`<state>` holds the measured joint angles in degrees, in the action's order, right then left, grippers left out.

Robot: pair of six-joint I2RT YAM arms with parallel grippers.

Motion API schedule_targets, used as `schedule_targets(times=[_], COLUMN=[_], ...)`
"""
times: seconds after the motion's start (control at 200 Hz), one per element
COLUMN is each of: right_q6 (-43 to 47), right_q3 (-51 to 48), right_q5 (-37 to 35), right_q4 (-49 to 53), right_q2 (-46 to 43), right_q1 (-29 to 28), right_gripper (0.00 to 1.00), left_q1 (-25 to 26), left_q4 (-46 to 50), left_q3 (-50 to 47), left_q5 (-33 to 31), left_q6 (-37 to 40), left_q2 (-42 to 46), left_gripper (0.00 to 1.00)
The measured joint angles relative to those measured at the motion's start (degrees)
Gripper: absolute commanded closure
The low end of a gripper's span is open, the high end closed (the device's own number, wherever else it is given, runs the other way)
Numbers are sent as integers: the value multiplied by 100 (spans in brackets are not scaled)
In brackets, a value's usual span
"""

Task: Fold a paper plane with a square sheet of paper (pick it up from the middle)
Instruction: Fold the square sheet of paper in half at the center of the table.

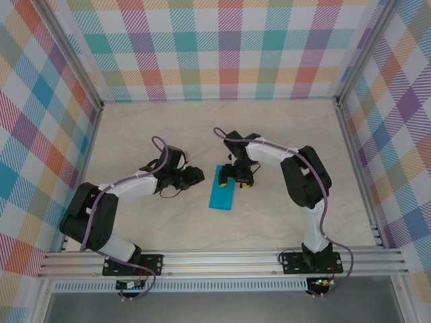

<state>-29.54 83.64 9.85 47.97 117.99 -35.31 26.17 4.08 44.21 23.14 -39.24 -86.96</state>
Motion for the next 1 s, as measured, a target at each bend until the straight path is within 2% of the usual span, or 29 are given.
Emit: schedule_targets(times=[0.395,0.71,0.815,0.92,1.0], right_q6=[4,4,4,4,4], right_q3=[52,122,136,136,136], right_q5=[-37,-44,-44,-46,-46], right_q4=[72,144,162,162,162], right_q2=[55,107,120,120,122], right_q1=[0,0,0,0,0], right_gripper=[24,24,24,24,25], left_q1=[2,46,83,146,197], left_q4=[-90,-129,-136,-122,-118], left_q3=[94,269,332,476,671], left_q5=[111,179,245,304,378], left_q6=[-17,-26,-46,-101,-74], left_q2=[-157,-380,-476,-680,-922], left_gripper=[74,74,80,100,100])
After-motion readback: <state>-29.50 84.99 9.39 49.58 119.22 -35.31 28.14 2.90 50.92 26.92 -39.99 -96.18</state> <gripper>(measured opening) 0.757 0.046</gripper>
